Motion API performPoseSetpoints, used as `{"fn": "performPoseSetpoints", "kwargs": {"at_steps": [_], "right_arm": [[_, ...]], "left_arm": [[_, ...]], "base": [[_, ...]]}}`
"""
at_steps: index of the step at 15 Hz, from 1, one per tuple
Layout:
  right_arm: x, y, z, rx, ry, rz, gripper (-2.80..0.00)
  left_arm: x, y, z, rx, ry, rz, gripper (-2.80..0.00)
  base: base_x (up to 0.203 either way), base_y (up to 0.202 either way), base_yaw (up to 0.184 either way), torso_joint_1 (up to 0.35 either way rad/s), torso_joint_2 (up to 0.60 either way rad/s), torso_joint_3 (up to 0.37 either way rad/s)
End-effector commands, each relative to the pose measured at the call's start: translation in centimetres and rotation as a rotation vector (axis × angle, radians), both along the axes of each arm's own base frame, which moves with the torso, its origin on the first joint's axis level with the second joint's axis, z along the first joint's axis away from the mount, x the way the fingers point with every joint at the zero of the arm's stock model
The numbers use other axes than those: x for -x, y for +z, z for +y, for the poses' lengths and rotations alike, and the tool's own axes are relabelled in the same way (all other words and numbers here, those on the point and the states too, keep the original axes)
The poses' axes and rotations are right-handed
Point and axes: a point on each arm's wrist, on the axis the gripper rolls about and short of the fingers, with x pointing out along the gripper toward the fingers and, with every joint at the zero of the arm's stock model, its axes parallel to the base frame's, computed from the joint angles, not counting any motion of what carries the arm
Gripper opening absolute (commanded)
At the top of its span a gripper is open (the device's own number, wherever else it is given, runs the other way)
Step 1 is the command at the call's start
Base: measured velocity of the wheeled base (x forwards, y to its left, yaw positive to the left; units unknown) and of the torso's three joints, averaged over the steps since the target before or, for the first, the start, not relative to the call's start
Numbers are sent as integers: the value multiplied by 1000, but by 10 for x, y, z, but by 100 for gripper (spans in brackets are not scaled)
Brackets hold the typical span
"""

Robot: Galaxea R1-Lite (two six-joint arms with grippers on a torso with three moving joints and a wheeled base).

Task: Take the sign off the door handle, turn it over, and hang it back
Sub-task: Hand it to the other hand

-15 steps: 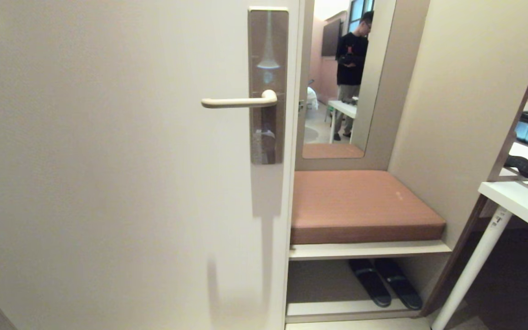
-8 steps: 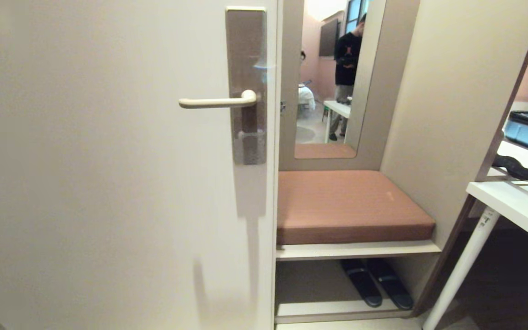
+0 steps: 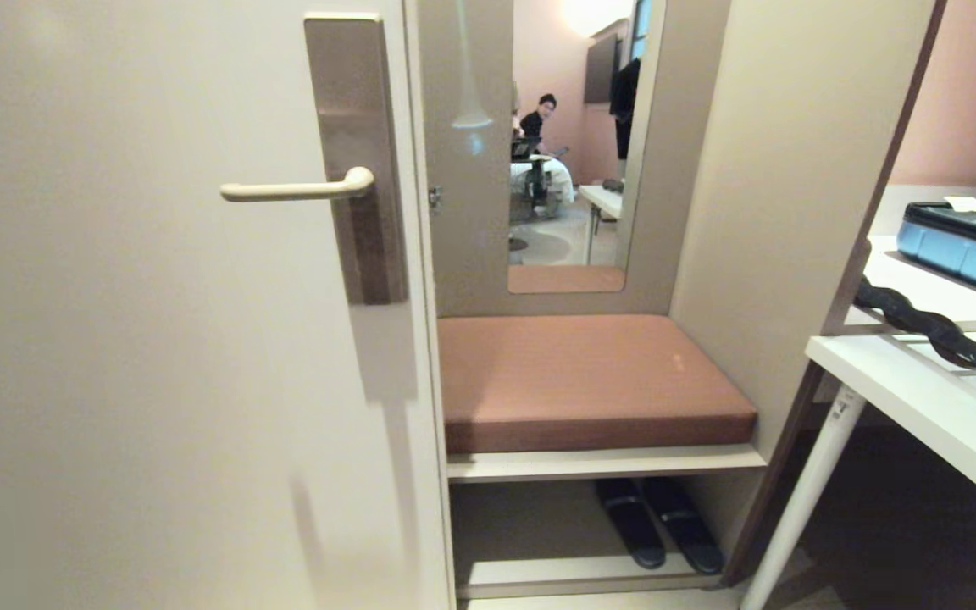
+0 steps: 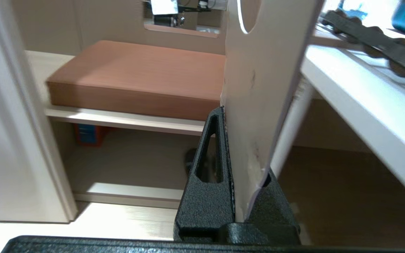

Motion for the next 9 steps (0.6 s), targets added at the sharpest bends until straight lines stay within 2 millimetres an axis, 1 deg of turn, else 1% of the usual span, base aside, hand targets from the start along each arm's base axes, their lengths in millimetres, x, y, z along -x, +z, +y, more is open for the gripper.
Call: {"fn": "performPoseSetpoints", "kwargs": {"at_steps": [1, 3, 9], "right_arm": [[0, 0, 0, 1, 0, 1, -280], [0, 0, 0, 1, 0, 1, -280], [0, 0, 0, 4, 0, 1, -280]], "left_arm": [[0, 0, 0, 10, 1, -2, -280], [0, 0, 0, 11, 3, -2, -280], [0, 0, 0, 11, 2, -2, -280]], "base": [[0, -157, 6, -2, 12, -2], [0, -77, -4, 2, 0, 2], [0, 0, 0, 0, 0, 0]]}}
